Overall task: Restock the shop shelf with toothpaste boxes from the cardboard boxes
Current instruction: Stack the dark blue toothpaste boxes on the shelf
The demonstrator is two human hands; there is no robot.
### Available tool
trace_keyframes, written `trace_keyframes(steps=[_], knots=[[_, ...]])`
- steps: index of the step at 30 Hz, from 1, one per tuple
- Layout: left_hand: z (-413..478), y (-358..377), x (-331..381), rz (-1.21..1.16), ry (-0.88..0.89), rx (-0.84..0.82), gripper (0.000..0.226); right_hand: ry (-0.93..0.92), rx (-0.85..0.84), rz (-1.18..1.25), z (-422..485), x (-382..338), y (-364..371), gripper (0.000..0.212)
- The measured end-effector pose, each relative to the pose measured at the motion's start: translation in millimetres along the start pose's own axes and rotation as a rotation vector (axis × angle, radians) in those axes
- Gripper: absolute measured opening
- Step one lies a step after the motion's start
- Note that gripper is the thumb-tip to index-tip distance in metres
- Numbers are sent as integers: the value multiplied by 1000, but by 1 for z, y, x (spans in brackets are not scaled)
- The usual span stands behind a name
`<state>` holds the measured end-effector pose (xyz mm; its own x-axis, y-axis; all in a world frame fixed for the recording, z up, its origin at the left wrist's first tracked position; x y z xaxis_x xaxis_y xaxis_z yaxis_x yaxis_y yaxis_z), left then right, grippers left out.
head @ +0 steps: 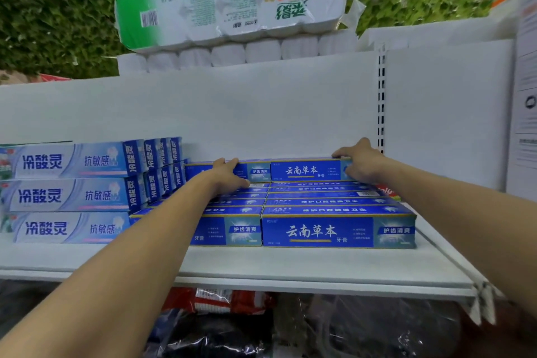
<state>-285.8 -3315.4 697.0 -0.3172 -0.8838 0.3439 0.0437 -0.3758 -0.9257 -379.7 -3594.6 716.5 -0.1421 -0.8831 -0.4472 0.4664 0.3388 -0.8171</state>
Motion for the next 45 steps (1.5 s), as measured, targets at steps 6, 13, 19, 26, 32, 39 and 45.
trace_keyframes(steps=[6, 13, 19, 26, 32, 39, 45], knots=[[-21, -9, 1, -77, 82, 179, 68, -66, 94, -93, -27, -15, -10, 48], [-77, -28, 1, -83, 219, 415, 40, -244, 208, -45, -89, -46, -25, 35], [-146, -34, -11, -127, 281, 499, 31, -294, 290, 24, -157, -67, -29, 31], [-232, -14, -25, -229, 388, 570, 22, -410, 424, 64, -246, -72, -17, 30], [-306, 28, -37, -302, 408, 560, 18, -501, 447, -90, -319, -65, 2, 42], [-356, 107, -50, -286, 315, 273, 16, -339, 95, -151, -386, -37, 59, 27], [-410, 218, -90, -353, 171, -19, 14, -207, -131, -35, -453, 8, 129, 24]])
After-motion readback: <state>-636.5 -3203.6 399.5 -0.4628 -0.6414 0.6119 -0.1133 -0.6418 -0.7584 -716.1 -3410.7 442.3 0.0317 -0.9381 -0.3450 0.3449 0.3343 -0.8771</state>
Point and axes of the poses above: each hand's wrist, its own z-axis towards the middle knuckle, its own y-axis out of the palm, x = y × z, the point moved 6 cm from there along z, towards the middle knuckle, and after that the axes turned 8 degrees about z, right-handed, at the moved point
